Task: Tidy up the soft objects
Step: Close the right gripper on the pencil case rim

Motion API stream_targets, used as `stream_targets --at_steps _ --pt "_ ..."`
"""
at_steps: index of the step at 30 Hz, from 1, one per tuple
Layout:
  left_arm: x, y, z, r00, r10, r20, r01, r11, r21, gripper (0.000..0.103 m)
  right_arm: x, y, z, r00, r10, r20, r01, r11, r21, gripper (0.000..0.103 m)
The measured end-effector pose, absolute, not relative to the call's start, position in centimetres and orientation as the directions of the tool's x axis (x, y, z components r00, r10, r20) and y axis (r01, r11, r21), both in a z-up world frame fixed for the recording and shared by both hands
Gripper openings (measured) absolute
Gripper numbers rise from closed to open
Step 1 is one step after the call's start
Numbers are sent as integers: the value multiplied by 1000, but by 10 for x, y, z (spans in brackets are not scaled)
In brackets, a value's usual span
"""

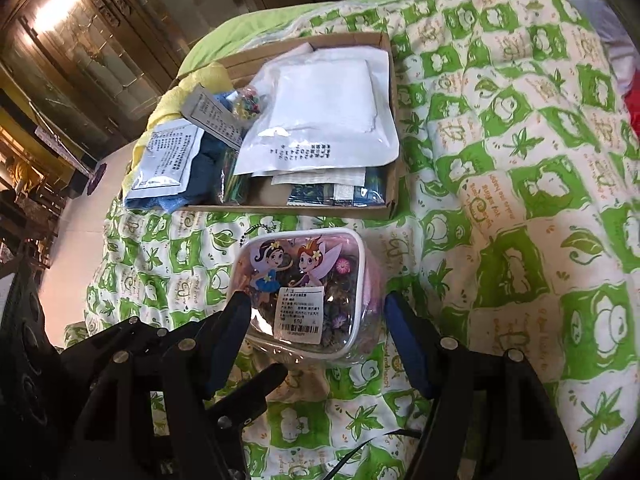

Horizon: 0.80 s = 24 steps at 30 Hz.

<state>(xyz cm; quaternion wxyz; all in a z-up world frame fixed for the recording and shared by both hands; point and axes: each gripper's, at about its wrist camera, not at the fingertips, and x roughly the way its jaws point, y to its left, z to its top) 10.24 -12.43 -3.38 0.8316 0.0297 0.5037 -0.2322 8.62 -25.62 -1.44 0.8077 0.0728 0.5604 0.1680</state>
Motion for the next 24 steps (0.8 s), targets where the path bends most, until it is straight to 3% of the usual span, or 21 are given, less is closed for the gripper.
stream_targets --at_steps 7,12,16,20,24 --pt "113 -118 -60 253 -379 -890 363 890 -276 46 89 -249 -42 208 324 -923 -187 939 288 72" --pt "121 -117 -59 258 -410 -875 347 884 -312 46 91 -239 -61 56 489 -870 -176 863 473 74" --pt "121 -113 -60 253 -428 -868 332 881 -338 46 93 -239 -57 126 393 -911 -178 912 369 74" --pt "121 -101 -57 263 -437 -860 305 883 -355 46 106 -255 -51 115 398 -910 -136 914 382 76" --pt "121 -93 -51 288 -431 -856 281 892 -354 47 124 -247 -44 100 362 -927 -208 918 337 81"
